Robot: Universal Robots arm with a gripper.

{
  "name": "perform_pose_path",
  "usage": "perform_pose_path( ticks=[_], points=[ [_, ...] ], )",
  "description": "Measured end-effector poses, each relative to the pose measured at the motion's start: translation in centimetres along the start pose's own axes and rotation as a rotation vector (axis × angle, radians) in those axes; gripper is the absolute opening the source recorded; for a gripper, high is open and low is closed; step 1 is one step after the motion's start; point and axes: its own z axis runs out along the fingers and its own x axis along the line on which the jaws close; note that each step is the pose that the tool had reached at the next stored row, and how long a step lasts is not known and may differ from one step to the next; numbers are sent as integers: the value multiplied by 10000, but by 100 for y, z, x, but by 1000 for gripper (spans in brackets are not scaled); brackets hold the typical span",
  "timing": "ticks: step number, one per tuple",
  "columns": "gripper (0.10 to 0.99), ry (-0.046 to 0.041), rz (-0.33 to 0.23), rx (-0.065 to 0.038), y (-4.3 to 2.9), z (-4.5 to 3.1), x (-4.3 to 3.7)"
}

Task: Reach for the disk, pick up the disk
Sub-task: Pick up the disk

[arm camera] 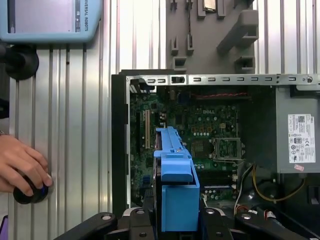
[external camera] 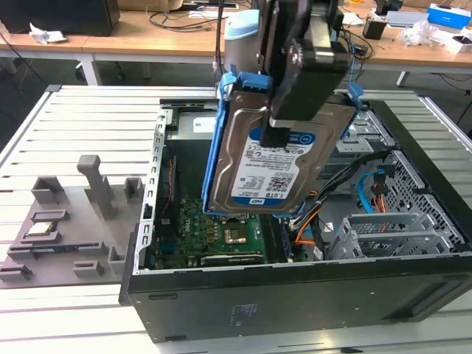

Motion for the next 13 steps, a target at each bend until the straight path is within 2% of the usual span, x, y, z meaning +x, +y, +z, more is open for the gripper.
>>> perform_pose_path(
  ticks=[4,10,11,13],
  points=[
    [365,-1,0,0,-155,-5,1],
    [365,-1,1,0,-467,-17,2],
    [365,0,1,-1,-546,-21,2],
    [365,-1,2,-1,-608,-23,3]
  ],
)
